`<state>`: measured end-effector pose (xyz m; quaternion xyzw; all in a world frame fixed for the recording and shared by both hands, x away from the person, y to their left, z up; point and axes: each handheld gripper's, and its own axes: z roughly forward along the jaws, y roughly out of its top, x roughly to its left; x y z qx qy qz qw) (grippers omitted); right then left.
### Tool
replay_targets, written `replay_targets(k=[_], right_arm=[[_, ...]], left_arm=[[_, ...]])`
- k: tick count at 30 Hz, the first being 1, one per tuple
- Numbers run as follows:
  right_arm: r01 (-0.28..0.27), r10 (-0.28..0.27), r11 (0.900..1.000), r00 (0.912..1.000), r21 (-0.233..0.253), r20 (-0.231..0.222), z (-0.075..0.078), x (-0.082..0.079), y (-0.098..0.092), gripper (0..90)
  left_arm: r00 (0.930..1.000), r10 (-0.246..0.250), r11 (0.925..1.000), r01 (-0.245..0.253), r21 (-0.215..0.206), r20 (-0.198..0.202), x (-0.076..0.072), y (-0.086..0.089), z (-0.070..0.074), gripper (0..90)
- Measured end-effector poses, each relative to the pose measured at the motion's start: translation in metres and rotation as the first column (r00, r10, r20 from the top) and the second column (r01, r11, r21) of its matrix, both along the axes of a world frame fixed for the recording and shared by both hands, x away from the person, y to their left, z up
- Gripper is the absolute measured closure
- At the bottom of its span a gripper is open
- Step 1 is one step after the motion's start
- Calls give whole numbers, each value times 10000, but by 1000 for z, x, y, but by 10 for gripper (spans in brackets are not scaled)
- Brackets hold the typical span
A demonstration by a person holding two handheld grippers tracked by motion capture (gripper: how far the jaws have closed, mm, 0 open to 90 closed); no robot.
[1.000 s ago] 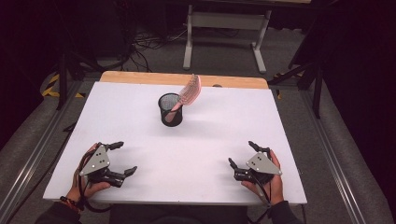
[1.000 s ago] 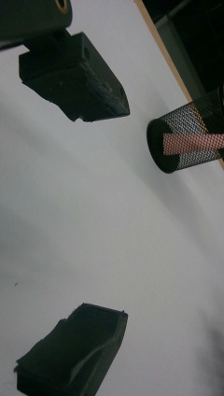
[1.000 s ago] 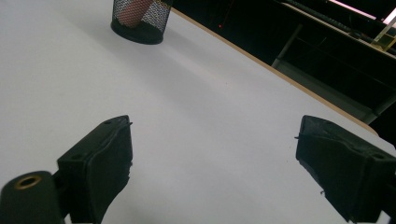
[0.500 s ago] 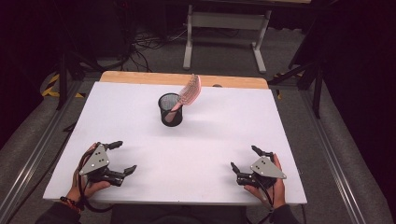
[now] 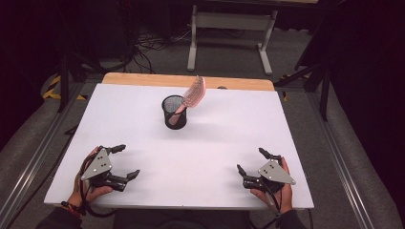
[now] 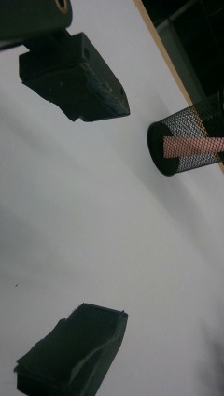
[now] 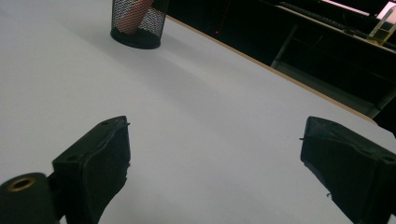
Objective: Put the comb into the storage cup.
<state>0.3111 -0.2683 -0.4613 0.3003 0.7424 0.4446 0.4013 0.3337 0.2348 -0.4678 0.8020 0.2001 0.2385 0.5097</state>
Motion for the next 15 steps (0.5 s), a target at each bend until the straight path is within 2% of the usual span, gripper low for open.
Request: replay_targets(k=[15], right_arm=[[117, -117, 9999, 9999, 10, 28, 1, 4, 0, 97]], left_arm=[[10000, -24, 10000, 24, -10, -36, 2, 0, -1, 54]])
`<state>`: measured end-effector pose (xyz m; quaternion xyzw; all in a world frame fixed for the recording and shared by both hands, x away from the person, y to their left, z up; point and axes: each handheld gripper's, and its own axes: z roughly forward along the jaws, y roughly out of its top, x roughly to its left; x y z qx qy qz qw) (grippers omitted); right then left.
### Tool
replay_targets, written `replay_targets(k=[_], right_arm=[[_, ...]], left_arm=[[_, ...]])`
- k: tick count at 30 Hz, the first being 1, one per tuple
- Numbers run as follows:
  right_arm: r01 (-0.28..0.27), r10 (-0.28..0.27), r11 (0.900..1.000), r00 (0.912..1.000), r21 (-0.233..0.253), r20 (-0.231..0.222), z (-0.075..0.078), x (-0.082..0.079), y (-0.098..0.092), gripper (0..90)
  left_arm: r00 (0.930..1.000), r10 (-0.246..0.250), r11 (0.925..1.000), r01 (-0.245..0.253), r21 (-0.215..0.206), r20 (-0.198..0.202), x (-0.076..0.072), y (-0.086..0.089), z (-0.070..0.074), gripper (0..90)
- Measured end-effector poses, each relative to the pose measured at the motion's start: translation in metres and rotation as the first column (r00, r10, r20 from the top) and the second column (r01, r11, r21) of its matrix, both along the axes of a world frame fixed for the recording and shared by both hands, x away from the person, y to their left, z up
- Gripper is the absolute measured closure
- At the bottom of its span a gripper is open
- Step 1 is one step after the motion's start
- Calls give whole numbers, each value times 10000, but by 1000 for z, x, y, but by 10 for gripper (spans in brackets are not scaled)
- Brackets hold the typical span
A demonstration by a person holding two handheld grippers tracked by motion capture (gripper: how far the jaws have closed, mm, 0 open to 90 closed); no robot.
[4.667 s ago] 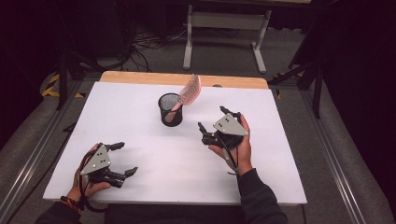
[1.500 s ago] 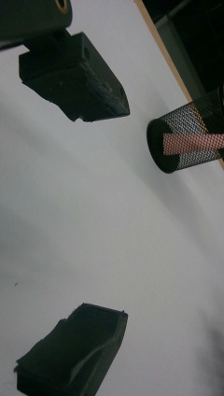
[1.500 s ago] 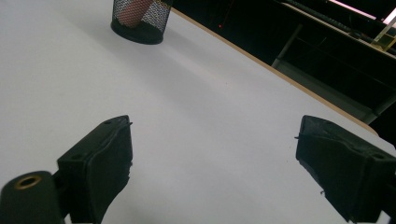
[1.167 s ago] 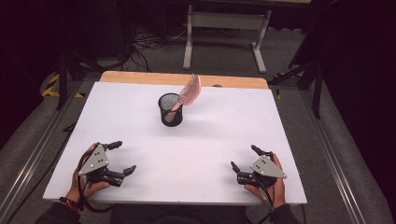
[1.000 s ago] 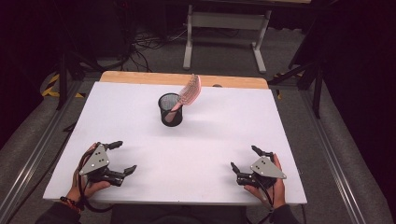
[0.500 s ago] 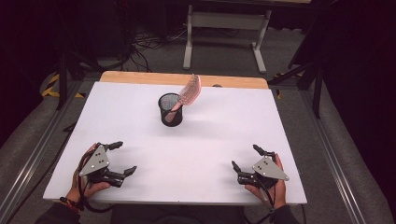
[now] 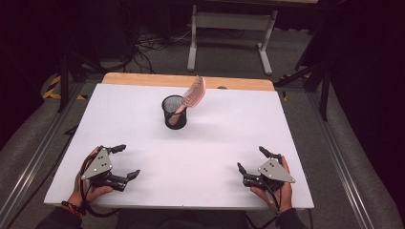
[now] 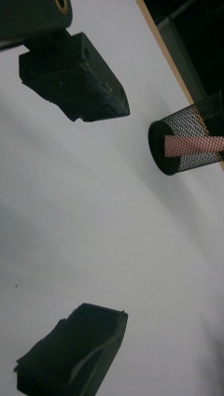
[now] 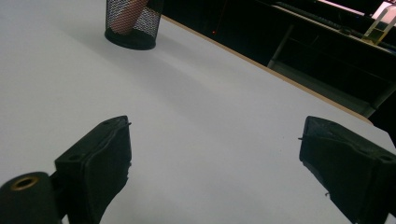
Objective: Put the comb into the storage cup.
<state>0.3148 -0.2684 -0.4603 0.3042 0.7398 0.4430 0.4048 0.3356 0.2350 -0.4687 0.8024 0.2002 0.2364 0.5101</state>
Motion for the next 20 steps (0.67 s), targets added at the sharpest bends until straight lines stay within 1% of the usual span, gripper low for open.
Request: replay_targets(k=[3, 6, 8, 13, 14, 15, 16, 17, 19, 20], right_arm=[[113, -114, 9999, 9998, 21, 143, 1, -1, 0, 103], [222, -223, 9998, 9985, 23, 502, 4, -3, 1, 112], [238, -242, 9997, 9985, 82, 484, 5, -3, 1, 112], [318, -318, 9995, 9985, 0, 436, 3, -3, -1, 112], [622, -623, 9981, 9965, 23, 565, 3, -4, -2, 129], [622, -623, 9981, 9965, 23, 565, 3, -4, -2, 129], [767, -768, 9970, 9951, 25, 618, 4, -4, -2, 129], [789, -799, 9967, 9947, 171, 651, 4, -5, -2, 129], [844, -850, 9964, 9941, 127, 675, 4, -6, -1, 130], [826, -837, 9964, 9942, 185, 670, 4, -6, -1, 130]], left_arm=[[10000, -6, 10000, 6, -21, 39, 0, 0, 1, 54], [10000, 27, 10000, -27, -69, 44, 0, 1, 2, 54], [10000, 55, 9999, -55, -84, 19, 0, 1, 2, 54], [10000, 36, 10000, -36, -47, 33, 1, 0, 1, 54], [10000, 40, 10000, -40, -68, -2, 2, 0, 1, 54], [10000, 28, 10000, -28, -69, -15, 2, 0, 1, 54], [10000, 29, 10000, -29, -86, -25, 2, 0, 1, 55], [10000, 44, 10000, -44, -75, -13, 2, 0, 1, 54], [9999, 100, 9998, -101, -151, -34, 2, 0, 2, 54], [9999, 111, 9998, -112, -179, -40, 2, 0, 2, 54]])
